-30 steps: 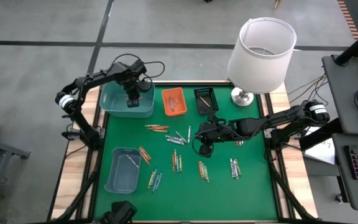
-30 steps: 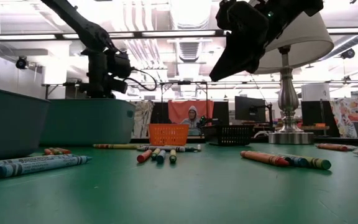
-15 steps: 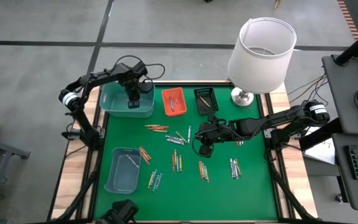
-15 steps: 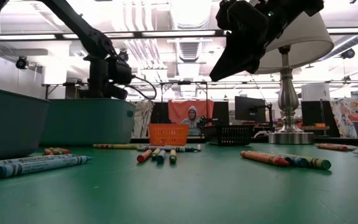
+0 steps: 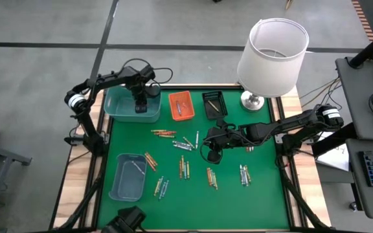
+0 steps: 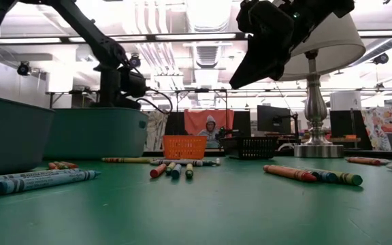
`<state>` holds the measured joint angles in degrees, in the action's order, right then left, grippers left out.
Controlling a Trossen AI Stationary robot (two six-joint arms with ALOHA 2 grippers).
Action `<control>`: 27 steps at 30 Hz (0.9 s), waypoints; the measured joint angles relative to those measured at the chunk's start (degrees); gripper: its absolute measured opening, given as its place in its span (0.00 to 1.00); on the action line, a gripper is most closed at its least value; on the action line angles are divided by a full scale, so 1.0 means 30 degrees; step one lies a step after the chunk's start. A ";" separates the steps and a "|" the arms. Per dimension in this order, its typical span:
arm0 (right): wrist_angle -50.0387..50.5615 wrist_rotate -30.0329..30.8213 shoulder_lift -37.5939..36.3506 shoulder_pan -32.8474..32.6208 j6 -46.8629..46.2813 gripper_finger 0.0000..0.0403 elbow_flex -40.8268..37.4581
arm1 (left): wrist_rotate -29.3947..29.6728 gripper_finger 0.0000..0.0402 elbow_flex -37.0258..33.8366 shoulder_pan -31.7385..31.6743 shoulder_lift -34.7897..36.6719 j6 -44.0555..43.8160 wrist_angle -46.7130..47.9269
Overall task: Sort crayons
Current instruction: Put the orange crayon into the green bin, then put the white crayon into the blue bin
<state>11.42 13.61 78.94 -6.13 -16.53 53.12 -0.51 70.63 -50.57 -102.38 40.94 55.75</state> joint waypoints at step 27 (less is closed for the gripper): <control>0.2761 -0.3666 -0.0007 0.0007 -0.9569 0.16 0.0000 | -0.4137 0.14 -0.1702 0.5488 1.0073 -1.3383 -0.5509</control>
<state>19.70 2.61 78.91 -6.11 -45.24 53.12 -12.92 65.53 -34.10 -72.16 0.79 39.22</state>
